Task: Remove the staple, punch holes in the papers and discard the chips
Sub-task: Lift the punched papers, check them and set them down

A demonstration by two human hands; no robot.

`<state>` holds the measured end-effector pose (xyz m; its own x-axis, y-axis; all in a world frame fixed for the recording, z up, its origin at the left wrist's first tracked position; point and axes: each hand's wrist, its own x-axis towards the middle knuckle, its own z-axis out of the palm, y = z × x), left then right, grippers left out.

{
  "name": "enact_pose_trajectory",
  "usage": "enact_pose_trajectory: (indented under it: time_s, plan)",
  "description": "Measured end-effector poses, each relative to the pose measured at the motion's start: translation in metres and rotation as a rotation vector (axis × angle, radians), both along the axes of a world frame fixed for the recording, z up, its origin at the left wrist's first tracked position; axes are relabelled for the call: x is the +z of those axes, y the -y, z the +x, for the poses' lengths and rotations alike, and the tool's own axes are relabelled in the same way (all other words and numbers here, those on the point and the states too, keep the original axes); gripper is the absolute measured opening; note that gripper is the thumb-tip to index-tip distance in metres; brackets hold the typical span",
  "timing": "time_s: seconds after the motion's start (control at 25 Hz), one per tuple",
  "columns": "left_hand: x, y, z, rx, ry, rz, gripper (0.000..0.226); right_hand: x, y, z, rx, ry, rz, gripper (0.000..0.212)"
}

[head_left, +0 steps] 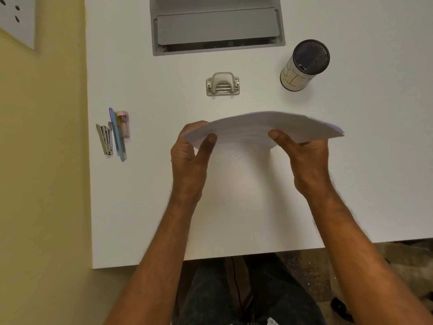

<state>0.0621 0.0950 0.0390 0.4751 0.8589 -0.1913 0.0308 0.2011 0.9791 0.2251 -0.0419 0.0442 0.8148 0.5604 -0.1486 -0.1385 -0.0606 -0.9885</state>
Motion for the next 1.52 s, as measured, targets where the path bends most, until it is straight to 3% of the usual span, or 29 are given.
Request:
enact_pose_trajectory:
  time_s: [0.16,0.68,1.24,1.52]
  plan:
    - [-0.003,0.001,0.008,0.015,-0.048,-0.053,0.028,-0.003,-0.007,-0.001,0.043,0.022,-0.029,0.047]
    - [0.001,-0.001,0.010,0.003,-0.014,-0.014,0.037,0.000,-0.002,0.005,0.018,-0.006,-0.025,0.040]
    - [0.018,-0.002,0.012,-0.003,0.063,0.017,0.030,0.016,-0.002,0.005,-0.005,0.036,0.025,0.048]
    - [-0.003,0.004,0.013,-0.025,-0.001,-0.033,0.029,0.000,-0.004,0.003,-0.004,0.016,-0.008,0.045]
